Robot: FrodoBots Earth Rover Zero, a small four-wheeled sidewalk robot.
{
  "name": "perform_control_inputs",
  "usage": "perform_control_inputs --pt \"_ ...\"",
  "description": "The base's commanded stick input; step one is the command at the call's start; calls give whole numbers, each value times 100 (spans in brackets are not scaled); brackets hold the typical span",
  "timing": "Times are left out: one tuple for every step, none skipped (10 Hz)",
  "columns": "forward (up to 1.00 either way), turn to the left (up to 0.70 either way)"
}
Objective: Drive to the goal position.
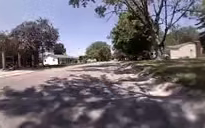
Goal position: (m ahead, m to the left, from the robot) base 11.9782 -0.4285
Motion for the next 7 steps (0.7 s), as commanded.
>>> perform_control_inputs --pt "70 -5" --pt "70 0" --pt "70 0" --pt "70 0" --pt "70 0" --pt "70 0" --pt "70 0"
